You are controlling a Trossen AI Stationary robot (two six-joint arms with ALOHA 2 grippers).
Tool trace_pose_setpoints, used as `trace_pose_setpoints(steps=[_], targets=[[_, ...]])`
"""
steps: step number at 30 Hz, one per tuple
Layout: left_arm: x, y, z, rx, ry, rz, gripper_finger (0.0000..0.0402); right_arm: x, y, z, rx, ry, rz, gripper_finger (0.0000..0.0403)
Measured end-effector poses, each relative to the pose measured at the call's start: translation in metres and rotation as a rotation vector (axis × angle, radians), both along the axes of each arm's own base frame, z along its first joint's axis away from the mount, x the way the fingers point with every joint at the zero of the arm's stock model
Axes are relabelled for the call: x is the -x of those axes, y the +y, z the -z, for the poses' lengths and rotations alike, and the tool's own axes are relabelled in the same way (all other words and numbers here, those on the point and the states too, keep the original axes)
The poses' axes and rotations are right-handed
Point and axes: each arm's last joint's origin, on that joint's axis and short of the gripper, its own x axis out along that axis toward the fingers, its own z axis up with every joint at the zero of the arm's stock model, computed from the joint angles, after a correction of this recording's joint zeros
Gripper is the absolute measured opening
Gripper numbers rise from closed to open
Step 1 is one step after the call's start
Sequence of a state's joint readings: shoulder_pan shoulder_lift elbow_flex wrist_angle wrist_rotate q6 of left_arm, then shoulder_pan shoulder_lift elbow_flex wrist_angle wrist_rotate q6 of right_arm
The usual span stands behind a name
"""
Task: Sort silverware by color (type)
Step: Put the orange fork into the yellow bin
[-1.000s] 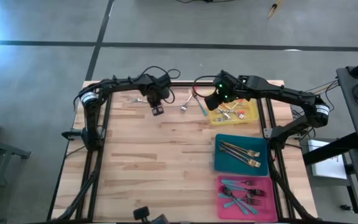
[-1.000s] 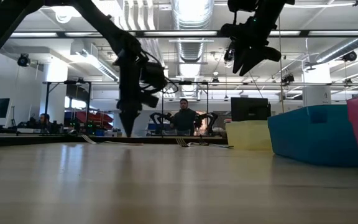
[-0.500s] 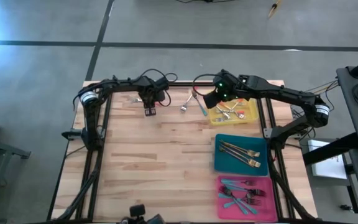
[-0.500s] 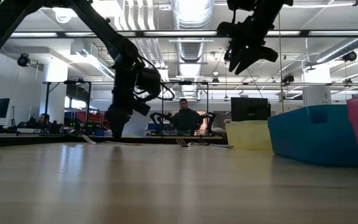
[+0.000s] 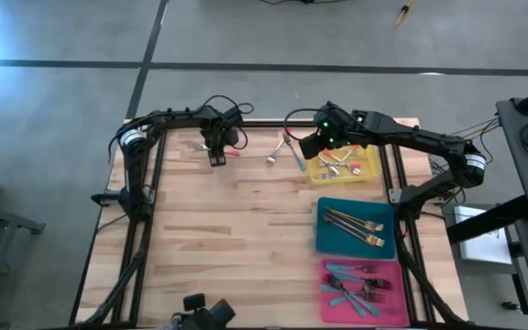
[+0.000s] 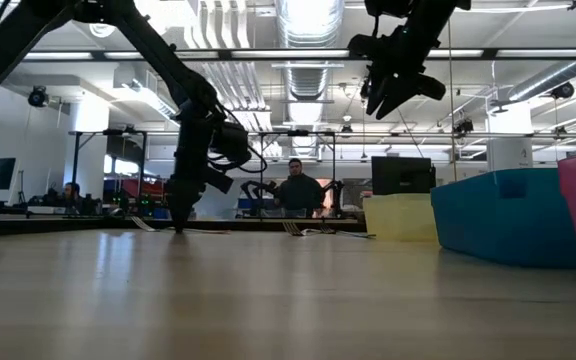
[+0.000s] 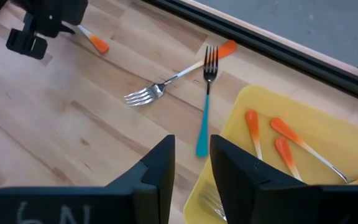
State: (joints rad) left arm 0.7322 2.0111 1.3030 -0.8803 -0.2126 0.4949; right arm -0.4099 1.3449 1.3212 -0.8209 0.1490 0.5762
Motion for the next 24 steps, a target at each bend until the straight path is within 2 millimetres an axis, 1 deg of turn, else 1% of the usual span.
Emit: trace_pose_setpoints(steps=[4, 10, 16, 21, 24], targets=[[0.003, 0.004, 0.008, 0.044, -0.001, 0.001, 0.011, 0.0, 0.0, 0.0, 0.001, -0.003, 0.0, 0.0091], [0.003, 0.005, 0.009, 0.115, -0.054, 0.024, 0.0092, -0.002, -0.001, -0.001, 0.012, -0.023, -0.001, 0.0091], [-0.002, 0.01, 0.001, 0.127, -0.066, 0.028, 0.0061, -0.004, -0.002, -0.003, 0.041, -0.032, -0.029, 0.0086], [-0.004, 0.013, -0.005, 0.128, -0.082, -0.001, 0.001, -0.004, -0.002, -0.003, 0.054, -0.027, -0.046, 0.0089], [-0.005, 0.013, -0.005, 0.129, -0.084, -0.037, 0.0005, -0.004, -0.002, -0.003, 0.06, -0.023, -0.044, 0.0086]])
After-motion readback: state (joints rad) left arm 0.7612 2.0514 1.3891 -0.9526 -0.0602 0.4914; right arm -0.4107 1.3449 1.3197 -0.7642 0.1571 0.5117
